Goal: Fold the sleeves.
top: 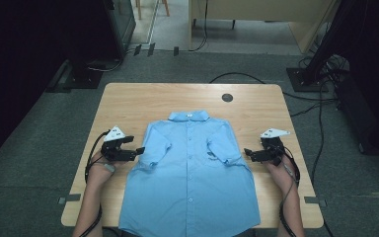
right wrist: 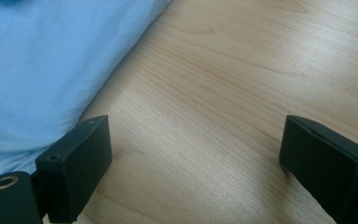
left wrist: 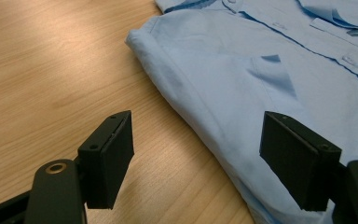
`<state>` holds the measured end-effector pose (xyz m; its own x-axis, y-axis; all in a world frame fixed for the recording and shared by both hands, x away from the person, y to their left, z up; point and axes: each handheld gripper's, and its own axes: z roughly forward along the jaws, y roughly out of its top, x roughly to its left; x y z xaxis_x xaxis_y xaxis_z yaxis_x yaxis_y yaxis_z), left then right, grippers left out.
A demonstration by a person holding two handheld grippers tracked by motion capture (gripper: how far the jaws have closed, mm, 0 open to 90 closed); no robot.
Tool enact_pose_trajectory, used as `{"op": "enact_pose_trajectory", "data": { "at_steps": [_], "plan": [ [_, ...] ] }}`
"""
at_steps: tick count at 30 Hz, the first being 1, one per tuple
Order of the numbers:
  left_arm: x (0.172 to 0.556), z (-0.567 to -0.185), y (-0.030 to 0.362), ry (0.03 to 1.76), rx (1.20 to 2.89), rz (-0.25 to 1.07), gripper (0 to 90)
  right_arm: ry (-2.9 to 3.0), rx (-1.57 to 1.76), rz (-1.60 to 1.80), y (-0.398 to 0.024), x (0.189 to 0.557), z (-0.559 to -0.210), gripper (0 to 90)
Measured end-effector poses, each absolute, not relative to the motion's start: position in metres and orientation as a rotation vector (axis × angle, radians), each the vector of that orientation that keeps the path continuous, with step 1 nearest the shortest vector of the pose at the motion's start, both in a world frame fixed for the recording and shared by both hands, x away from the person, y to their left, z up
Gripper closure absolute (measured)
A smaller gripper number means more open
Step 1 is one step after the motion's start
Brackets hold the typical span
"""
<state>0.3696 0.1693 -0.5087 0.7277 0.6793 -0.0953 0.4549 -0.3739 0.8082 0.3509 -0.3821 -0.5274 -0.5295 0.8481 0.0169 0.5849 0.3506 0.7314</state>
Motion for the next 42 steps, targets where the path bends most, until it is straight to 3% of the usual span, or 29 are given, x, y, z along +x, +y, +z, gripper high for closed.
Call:
{"op": "enact_pose_trajectory", "data": {
  "at_steps": [38, 42],
  "plan": [
    [0.372, -0.523, 0.191, 0.963, 2.088, 0.371, 25.9, 2.252, 1.263, 0.990, -0.382, 0.350, -0.527, 8.6],
    [0.371, -0.524, 0.187, 0.956, 2.110, 0.410, 25.9, 2.267, 1.265, 0.973, -0.381, 0.351, -0.528, 1.9]
  ]
}}
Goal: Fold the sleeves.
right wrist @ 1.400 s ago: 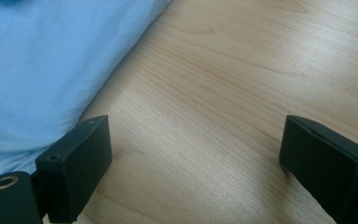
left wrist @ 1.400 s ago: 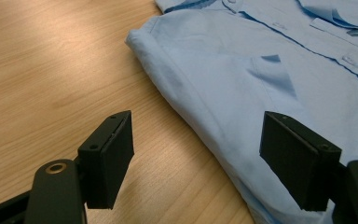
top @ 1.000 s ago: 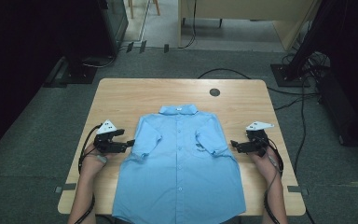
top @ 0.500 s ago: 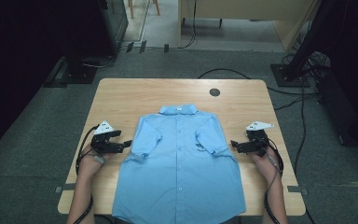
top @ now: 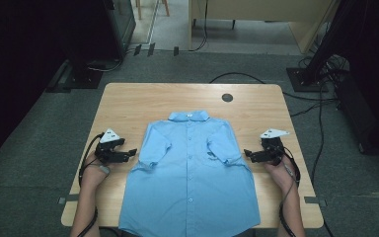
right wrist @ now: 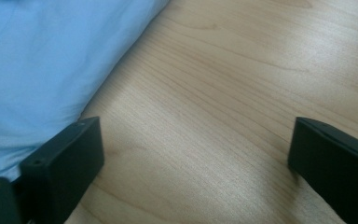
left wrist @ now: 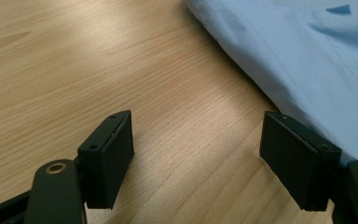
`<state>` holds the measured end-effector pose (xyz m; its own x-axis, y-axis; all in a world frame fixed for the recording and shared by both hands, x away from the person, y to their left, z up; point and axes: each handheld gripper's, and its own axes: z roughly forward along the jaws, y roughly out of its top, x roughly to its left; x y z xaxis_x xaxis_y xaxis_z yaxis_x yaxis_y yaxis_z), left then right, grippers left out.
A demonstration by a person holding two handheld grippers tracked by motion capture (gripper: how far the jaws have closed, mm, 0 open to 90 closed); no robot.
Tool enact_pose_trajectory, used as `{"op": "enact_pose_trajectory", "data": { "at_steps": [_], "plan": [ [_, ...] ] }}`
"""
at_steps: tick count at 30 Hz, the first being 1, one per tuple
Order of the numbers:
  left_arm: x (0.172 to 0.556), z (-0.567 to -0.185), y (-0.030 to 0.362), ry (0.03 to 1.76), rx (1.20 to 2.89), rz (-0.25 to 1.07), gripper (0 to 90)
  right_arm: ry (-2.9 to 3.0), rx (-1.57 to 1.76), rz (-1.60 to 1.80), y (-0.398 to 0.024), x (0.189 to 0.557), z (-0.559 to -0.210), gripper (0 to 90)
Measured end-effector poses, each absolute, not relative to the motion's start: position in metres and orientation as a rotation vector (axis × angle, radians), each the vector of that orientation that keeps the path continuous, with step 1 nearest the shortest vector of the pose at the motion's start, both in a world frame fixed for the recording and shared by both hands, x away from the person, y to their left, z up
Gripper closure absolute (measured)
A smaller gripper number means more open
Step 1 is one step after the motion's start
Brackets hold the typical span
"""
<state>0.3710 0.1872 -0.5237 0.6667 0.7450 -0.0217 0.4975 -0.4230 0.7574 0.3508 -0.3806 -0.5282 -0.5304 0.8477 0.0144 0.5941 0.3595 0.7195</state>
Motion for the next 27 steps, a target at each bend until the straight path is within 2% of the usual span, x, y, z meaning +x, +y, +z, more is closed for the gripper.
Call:
{"op": "enact_pose_trajectory", "data": {
  "at_steps": [6, 10, 16, 27],
  "plan": [
    [0.371, -0.524, 0.185, 0.948, 2.130, 0.435, 25.7, 2.219, 1.312, 0.967, -0.378, 0.349, -0.528, 5.7],
    [0.371, -0.524, 0.185, 0.951, 2.129, 0.436, 25.6, 2.210, 1.335, 0.949, -0.376, 0.349, -0.525, 12.7],
    [0.373, -0.524, 0.184, 0.952, 2.125, 0.414, 21.1, 2.215, 1.339, 0.947, -0.375, 0.350, -0.522, 19.0],
    [0.374, -0.520, 0.185, 1.005, 2.133, 0.408, 21.1, 2.213, 1.314, 0.989, -0.374, 0.349, -0.516, 21.8]
  ]
}}
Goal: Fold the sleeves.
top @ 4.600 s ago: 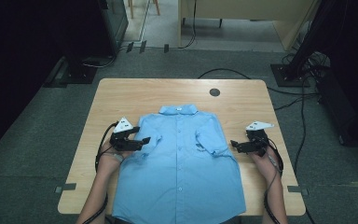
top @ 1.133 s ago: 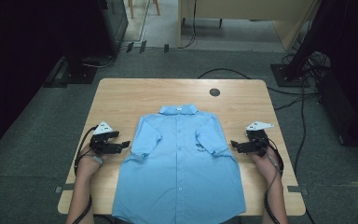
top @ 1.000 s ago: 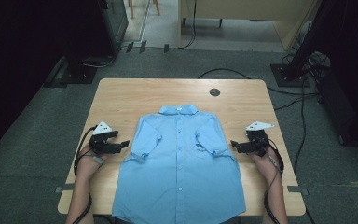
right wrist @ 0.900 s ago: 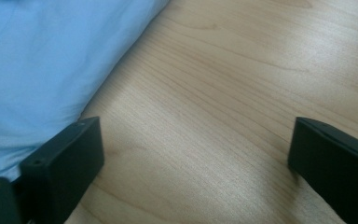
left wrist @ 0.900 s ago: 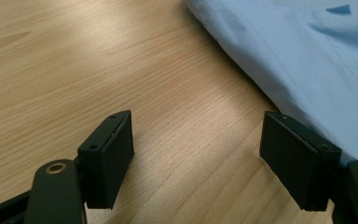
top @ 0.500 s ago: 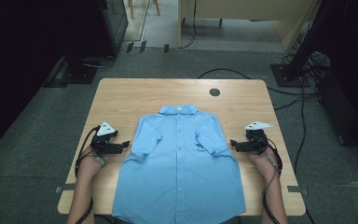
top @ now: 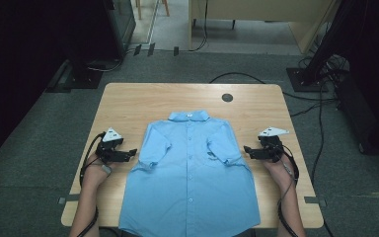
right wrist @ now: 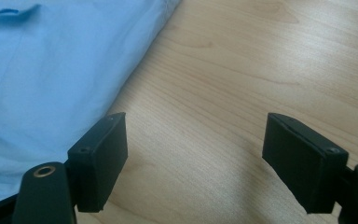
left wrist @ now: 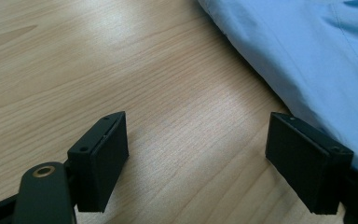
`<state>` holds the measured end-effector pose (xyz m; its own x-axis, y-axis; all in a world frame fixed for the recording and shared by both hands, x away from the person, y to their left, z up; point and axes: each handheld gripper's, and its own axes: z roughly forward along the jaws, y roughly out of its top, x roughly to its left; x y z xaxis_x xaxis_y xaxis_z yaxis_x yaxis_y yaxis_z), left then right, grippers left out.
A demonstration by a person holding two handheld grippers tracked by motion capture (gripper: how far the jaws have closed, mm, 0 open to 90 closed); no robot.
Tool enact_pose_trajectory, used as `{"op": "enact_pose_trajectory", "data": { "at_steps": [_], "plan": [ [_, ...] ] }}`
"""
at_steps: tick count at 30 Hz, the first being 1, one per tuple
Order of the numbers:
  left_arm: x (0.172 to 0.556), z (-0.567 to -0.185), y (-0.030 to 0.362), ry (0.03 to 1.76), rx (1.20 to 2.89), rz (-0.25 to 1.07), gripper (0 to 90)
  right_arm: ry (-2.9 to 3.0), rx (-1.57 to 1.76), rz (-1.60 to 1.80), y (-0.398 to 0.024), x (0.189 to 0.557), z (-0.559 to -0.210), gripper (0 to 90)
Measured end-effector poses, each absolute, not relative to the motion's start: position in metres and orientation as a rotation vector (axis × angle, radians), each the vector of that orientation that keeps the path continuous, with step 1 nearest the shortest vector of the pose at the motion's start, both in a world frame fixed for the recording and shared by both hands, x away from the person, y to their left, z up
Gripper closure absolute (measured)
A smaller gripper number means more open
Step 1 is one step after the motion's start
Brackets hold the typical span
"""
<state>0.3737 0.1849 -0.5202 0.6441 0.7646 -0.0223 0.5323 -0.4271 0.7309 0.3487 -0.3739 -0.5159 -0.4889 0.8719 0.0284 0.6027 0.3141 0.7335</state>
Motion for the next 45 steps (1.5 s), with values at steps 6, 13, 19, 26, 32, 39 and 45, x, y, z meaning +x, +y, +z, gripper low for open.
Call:
{"op": "enact_pose_trajectory", "data": {
  "at_steps": [6, 13, 19, 26, 32, 39, 45],
  "plan": [
    [0.373, -0.517, 0.184, 0.999, 2.109, 0.385, 21.2, 2.230, 1.280, 0.989, -0.369, 0.350, -0.515, 22.1],
    [0.374, -0.515, 0.185, 1.003, 2.091, 0.370, 21.2, 2.194, 1.299, 1.011, -0.368, 0.353, -0.514, 22.3],
    [0.374, -0.511, 0.184, 1.007, 2.066, 0.348, 21.2, 2.224, 1.289, 0.998, -0.360, 0.357, -0.513, 22.3],
    [0.375, -0.508, 0.182, 1.023, 2.047, 0.331, 21.2, 2.248, 1.265, 0.983, -0.356, 0.359, -0.510, 22.2],
    [0.376, -0.505, 0.176, 1.011, 2.057, 0.352, 21.2, 2.245, 1.304, 1.019, -0.356, 0.362, -0.508, 22.3],
    [0.376, -0.501, 0.172, 0.998, 2.040, 0.355, 23.0, 2.228, 1.304, 1.020, -0.356, 0.366, -0.505, 22.5],
    [0.382, -0.495, 0.167, 0.981, 2.036, 0.357, 21.3, 2.222, 1.311, 1.024, -0.354, 0.368, -0.504, 22.5]
  ]
}}
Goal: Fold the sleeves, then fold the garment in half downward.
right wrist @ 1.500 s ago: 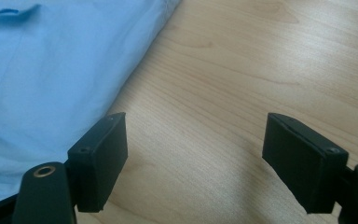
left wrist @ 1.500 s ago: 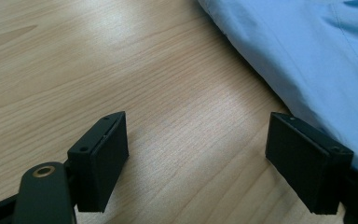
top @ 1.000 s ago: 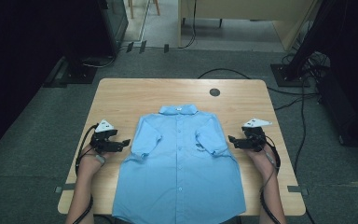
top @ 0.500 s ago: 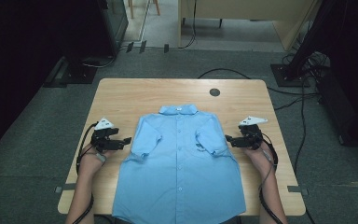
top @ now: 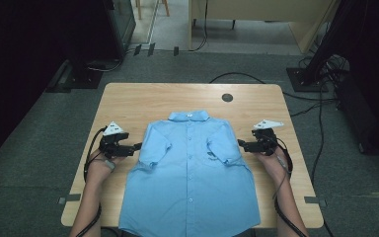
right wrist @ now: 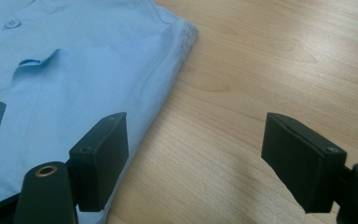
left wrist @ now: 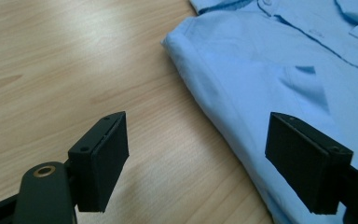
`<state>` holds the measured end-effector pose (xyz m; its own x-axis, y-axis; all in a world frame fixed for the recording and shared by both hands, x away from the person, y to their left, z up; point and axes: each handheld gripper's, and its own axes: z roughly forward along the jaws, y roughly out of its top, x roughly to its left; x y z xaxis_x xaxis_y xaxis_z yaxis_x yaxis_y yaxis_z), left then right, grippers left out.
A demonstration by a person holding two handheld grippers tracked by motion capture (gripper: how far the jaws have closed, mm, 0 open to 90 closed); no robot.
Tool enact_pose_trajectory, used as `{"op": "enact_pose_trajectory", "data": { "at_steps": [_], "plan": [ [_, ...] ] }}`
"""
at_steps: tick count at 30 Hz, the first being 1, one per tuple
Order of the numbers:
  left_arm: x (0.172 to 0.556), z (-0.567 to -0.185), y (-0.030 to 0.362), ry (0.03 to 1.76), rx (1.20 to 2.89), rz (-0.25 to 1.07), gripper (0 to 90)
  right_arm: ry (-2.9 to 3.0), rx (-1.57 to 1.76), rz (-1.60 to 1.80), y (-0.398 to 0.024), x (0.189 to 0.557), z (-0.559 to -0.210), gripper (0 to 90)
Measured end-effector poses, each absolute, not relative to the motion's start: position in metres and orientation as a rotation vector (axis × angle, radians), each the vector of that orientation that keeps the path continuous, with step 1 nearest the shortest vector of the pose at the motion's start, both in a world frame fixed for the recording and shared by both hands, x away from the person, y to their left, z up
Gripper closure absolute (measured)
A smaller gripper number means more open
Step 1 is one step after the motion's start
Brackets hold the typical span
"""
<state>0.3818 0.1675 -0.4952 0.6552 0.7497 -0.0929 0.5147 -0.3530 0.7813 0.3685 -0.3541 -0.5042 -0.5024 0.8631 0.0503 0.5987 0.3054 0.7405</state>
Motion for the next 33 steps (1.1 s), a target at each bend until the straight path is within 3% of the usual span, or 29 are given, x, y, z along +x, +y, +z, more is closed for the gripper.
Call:
{"op": "enact_pose_trajectory", "data": {
  "at_steps": [18, 28, 33],
  "plan": [
    [0.398, -0.496, 0.145, 0.945, 2.087, 0.385, 23.8, 2.200, 1.293, 0.993, -0.349, 0.375, -0.502, 26.0],
    [0.400, -0.493, 0.133, 0.934, 2.101, 0.398, 28.6, 2.242, 1.323, 1.060, -0.344, 0.379, -0.498, 41.8],
    [0.404, -0.491, 0.128, 0.944, 2.068, 0.344, 29.8, 2.245, 1.293, 1.031, -0.340, 0.381, -0.496, 47.3]
  ]
}}
